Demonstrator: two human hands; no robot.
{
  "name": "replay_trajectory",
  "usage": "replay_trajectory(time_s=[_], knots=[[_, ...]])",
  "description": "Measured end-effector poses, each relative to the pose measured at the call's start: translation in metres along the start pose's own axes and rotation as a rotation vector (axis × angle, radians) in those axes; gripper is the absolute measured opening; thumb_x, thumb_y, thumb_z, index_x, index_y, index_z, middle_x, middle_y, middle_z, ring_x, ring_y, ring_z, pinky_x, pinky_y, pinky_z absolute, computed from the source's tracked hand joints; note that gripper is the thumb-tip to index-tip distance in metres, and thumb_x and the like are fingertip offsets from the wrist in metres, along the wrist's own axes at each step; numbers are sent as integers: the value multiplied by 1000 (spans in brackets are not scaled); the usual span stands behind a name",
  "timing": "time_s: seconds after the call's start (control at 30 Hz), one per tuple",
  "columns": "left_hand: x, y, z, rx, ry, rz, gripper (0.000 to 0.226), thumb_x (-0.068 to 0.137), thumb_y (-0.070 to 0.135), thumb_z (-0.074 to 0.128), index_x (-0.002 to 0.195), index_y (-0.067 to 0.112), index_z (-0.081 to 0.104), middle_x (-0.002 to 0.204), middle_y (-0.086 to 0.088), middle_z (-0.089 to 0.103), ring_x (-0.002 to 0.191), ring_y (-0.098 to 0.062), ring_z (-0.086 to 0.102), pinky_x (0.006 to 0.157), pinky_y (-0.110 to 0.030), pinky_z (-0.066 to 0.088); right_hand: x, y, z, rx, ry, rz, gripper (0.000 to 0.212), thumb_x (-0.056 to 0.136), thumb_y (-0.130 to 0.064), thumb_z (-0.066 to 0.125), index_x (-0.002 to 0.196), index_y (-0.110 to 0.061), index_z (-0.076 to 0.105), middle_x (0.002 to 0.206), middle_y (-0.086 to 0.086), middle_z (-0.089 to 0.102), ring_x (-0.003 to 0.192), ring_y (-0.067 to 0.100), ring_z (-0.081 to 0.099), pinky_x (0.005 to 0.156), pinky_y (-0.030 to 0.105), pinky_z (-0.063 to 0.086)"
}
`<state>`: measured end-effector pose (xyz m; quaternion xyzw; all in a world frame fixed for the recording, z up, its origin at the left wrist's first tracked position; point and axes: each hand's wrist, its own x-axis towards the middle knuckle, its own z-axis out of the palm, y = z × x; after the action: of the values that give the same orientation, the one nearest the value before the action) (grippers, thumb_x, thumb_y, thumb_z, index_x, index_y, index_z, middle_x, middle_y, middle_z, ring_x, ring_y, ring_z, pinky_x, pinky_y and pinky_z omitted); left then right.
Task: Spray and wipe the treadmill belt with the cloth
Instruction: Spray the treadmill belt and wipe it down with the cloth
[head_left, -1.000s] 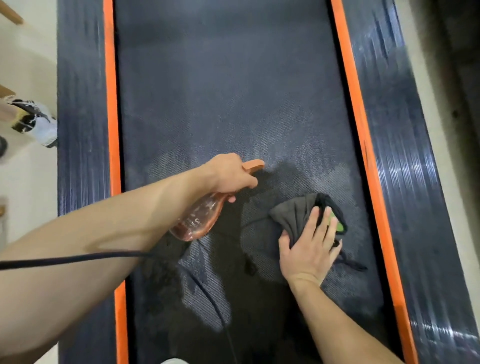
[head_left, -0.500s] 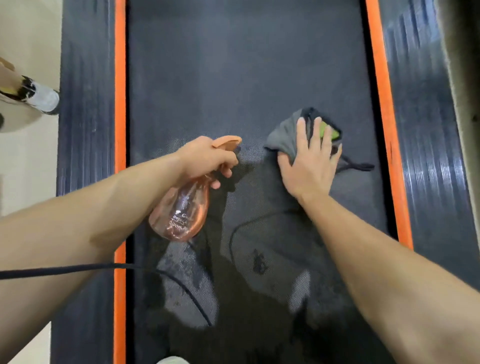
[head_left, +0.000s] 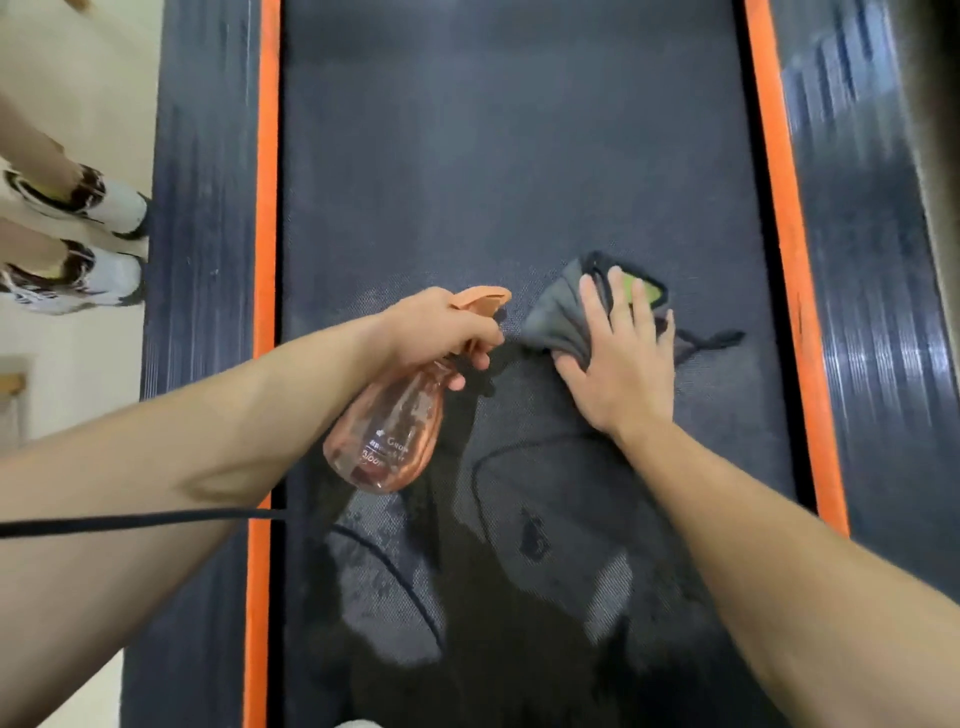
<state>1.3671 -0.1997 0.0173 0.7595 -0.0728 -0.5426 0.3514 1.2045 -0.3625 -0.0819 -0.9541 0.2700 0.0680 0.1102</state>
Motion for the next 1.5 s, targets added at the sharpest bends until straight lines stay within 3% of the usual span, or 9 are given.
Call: replay_trajectory(time_s=[0.1, 0.23, 0.57, 0.77, 0.9, 1.03, 1.2, 1.3, 1.5], knots=[[-9, -10, 10, 77, -67, 5, 36, 94, 13, 68, 128, 5, 67, 84, -16, 67, 50, -16, 55, 43, -24, 47, -87, 5, 12, -65, -74, -56, 90, 84, -60, 47, 162, -27, 17, 171, 7, 8, 156, 30, 13, 122, 61, 16], [-19, -29, 24, 283, -72, -51, 18, 92, 24, 73, 88, 8, 69, 81, -5, 73, 45, -23, 60, 39, -16, 39, -164, 10, 25, -101, -168, -118, 90, 83, -62, 46, 162, -26, 23, 171, 6, 10, 157, 30, 13, 121, 61, 17], [-42, -33, 25, 400, -65, -63, 21, 89, 23, 71, 76, 8, 63, 57, -2, 64, 42, -21, 62, 52, -22, 50, -184, 2, 25, -110, -180, -27, 90, 87, -62, 40, 162, -27, 4, 171, 7, 4, 158, 29, 7, 121, 62, 21], [-48, -45, 11, 451, 64, -17, 21, 87, 26, 71, 73, 12, 65, 71, -4, 75, 42, -17, 66, 49, -19, 50, -226, -26, 33, -64, -207, -49, 89, 82, -60, 45, 161, -24, 23, 169, 11, 15, 155, 34, 17, 117, 65, 27], [-52, -60, 2, 514, 64, -47, 24, 84, 29, 69, 66, 14, 63, 64, -5, 74, 50, -21, 73, 57, -24, 56, -207, -19, 33, -76, -193, -137, 89, 85, -63, 41, 161, -25, 17, 170, 8, 11, 156, 33, 14, 119, 64, 23], [-55, -74, -13, 379, 135, -65, 19, 83, 25, 75, 70, 14, 66, 54, 7, 67, 44, -18, 68, 45, -19, 48, -149, -33, 25, -10, -114, -46, 90, 85, -61, 42, 163, -23, 14, 171, 8, 8, 157, 32, 11, 121, 62, 19], [-58, -84, -26, 285, 171, -40, 19, 86, 22, 72, 76, 8, 64, 72, -10, 73, 45, -19, 66, 42, -21, 46, -28, -53, 12, 63, -33, 78, 85, 92, -60, 44, 163, -26, 11, 172, 4, 6, 157, 30, 7, 122, 61, 14], [-55, -81, -34, 182, 135, -12, 27, 80, 27, 74, 85, 0, 69, 92, -17, 77, 57, -24, 69, 56, -29, 53, 32, -68, 6, 80, -31, 36, 83, 94, -60, 43, 163, -30, 9, 172, 3, 4, 157, 28, 4, 123, 61, 9], [-49, -70, -47, 12, 75, 5, 32, 74, 29, 70, 93, 3, 70, 88, -12, 72, 67, -27, 61, 59, -33, 52, -27, -70, 18, -19, -9, -217, 89, 82, -57, 47, 161, -26, 21, 170, 7, 15, 155, 32, 18, 120, 63, 17]])
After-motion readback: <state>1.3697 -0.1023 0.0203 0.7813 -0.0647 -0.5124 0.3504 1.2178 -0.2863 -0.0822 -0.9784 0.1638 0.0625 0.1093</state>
